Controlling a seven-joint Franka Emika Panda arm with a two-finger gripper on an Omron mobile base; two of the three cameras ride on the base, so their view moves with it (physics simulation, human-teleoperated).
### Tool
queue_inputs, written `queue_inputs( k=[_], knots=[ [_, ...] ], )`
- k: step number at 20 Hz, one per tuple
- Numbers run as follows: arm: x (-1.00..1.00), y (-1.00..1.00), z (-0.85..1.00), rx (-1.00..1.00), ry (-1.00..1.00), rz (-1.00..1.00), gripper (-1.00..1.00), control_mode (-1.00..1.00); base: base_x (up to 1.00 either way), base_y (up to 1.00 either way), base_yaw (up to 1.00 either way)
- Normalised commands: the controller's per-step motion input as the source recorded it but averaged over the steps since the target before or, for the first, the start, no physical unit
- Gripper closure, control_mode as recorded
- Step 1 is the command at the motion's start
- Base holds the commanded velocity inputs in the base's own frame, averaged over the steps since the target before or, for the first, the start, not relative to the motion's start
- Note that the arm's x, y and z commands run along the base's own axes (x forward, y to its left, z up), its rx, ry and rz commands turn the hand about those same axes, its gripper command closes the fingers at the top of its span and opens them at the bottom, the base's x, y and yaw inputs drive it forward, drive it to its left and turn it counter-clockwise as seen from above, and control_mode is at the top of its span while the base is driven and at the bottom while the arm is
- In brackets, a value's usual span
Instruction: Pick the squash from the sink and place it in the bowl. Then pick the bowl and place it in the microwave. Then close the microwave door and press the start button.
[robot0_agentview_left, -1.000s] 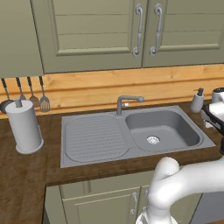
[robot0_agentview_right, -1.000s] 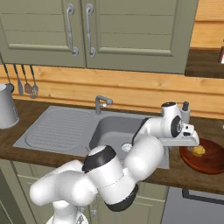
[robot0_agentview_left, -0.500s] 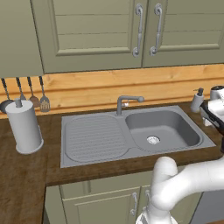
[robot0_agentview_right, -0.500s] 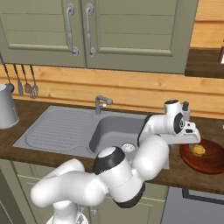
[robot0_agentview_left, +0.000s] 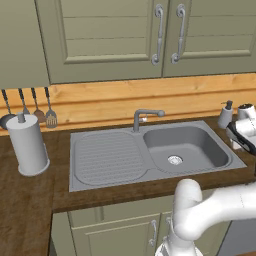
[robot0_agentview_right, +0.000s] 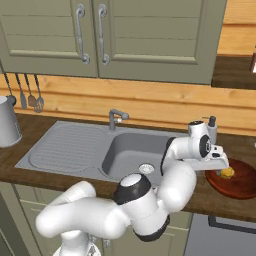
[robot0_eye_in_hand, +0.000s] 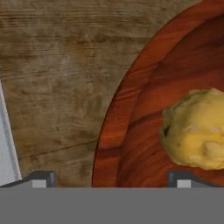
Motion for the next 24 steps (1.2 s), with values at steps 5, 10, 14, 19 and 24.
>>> queue_inputs(
  k=[5,10,14,19,24],
  knots=[
    [0.00,-0.33,-0.25,0.00,0.00,0.04,-1.00,-1.00,0.00,0.00,0.00],
    [0.00,-0.01,-0.18,0.00,0.00,0.01,1.00,-1.00,0.00,0.00,0.00],
    [-0.06,0.00,-0.04,0.00,0.00,0.00,1.00,-1.00,0.00,0.00,0.00],
    [-0.17,0.13,0.00,-0.01,-0.02,0.02,1.00,-1.00,0.00,0.00,0.00],
    [-0.10,0.06,0.00,0.00,-0.04,0.00,1.00,-1.00,0.00,0.00,0.00]
  ],
)
